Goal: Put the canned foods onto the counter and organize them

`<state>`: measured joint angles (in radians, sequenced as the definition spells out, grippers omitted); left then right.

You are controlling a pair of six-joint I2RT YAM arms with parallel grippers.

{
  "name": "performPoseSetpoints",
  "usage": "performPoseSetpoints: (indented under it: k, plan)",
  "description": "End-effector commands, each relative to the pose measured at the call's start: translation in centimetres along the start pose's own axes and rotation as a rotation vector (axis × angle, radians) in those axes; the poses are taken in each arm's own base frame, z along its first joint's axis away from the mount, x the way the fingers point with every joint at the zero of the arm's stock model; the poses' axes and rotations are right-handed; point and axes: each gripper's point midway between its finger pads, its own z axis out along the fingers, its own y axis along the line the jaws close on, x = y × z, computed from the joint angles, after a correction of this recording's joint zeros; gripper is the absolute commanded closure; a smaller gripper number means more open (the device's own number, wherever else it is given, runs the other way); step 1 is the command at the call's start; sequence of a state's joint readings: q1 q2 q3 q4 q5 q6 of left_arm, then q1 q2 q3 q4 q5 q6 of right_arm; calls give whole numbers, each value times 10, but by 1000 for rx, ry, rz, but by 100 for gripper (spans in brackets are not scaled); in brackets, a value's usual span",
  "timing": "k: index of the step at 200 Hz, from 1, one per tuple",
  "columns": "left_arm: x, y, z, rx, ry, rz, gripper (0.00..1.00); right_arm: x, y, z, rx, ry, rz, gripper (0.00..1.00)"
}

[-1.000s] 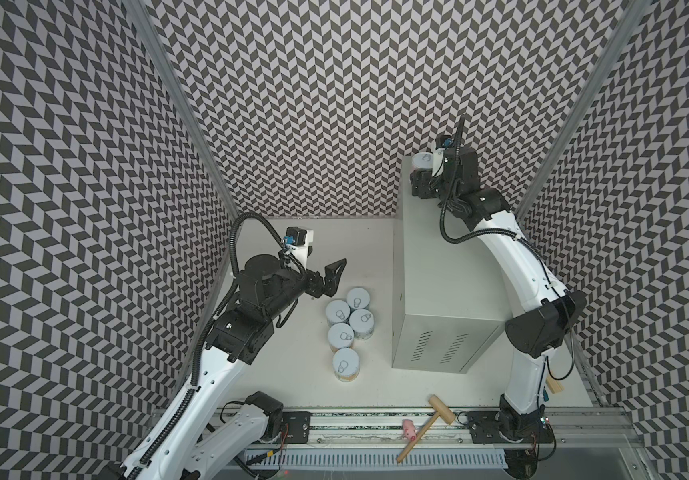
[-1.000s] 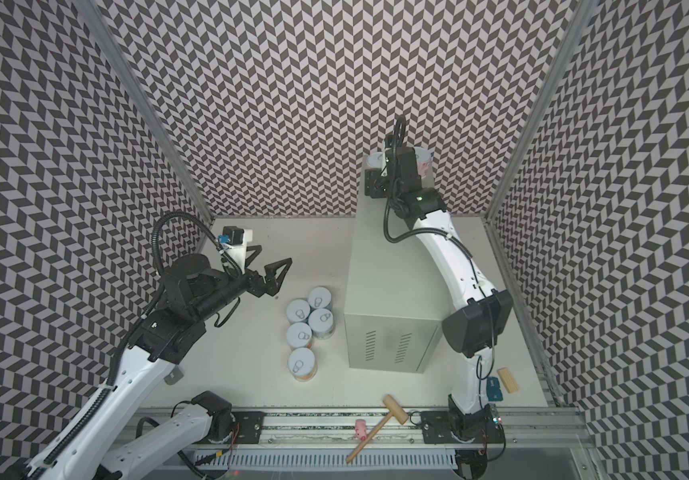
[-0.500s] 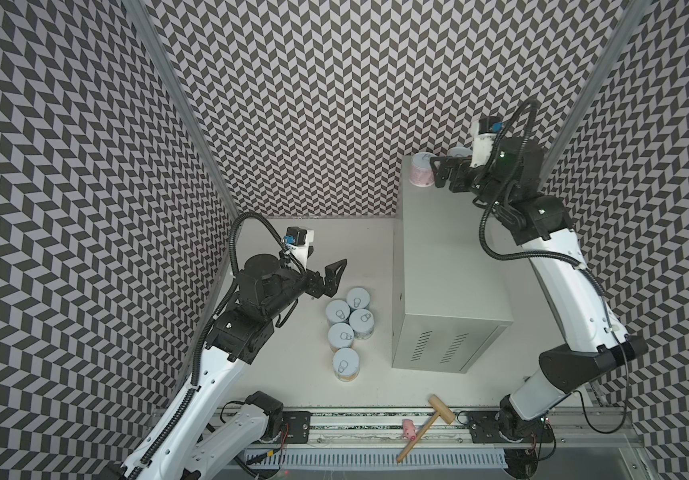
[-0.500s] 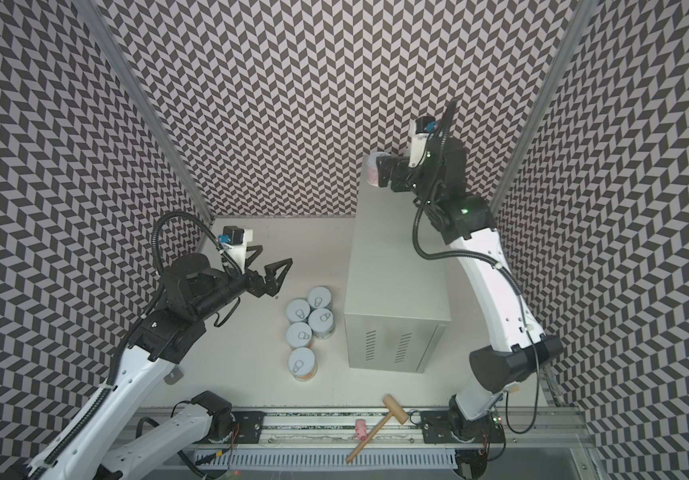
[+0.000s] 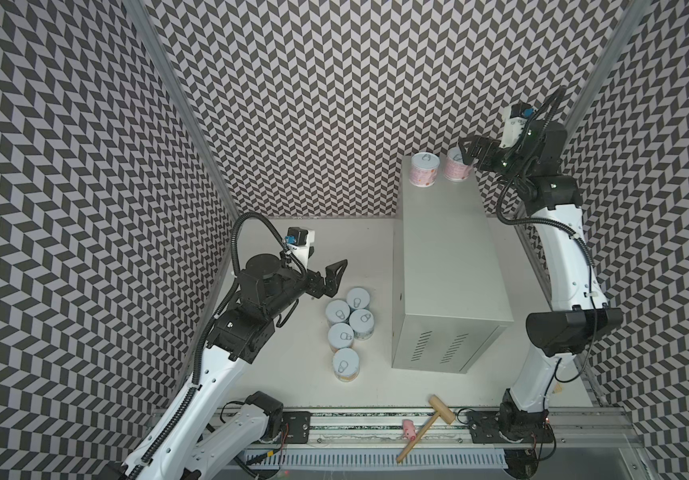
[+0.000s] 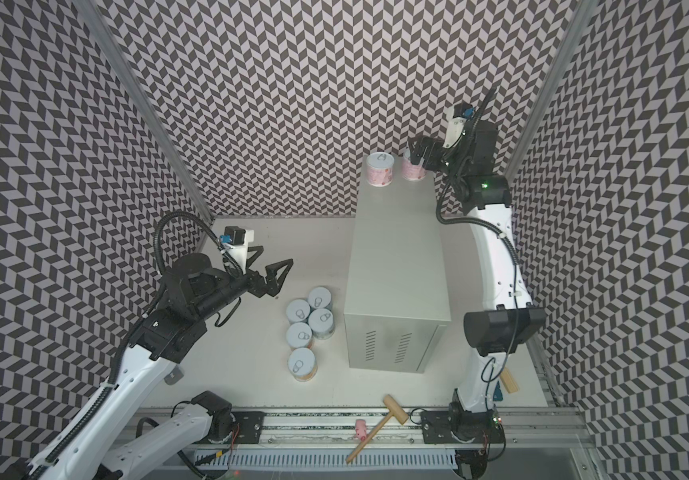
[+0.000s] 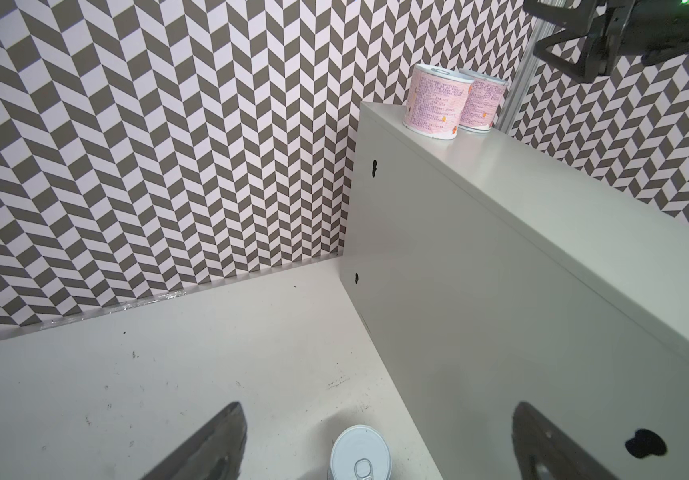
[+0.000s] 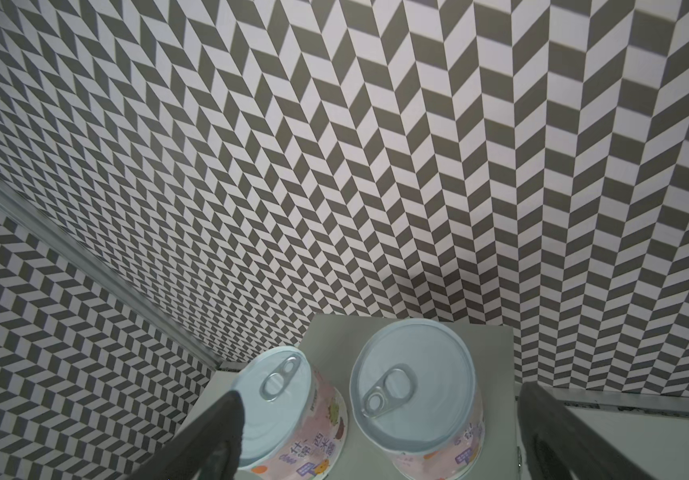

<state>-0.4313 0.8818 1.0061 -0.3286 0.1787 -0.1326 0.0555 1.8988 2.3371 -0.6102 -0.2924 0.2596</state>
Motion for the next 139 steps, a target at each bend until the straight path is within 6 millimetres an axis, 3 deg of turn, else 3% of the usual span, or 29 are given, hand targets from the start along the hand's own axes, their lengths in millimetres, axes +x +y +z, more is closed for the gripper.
performPoseSetpoints:
  k: [1, 55, 102, 139]
  plan:
    - [-3, 0, 1, 8, -19, -7, 0, -10, 10, 4, -118, -35, -16, 1]
    - [-2, 1, 3, 4, -15, -7, 0, 3, -16, 25, -119, -12, 11, 1]
    - [-1, 2, 6, 9, -8, -11, 0, 15, -14, 35, -166, 32, -2, 5]
    - [-1, 3, 6, 9, -9, -13, 0, 19, -15, 37, -159, 39, -24, 2]
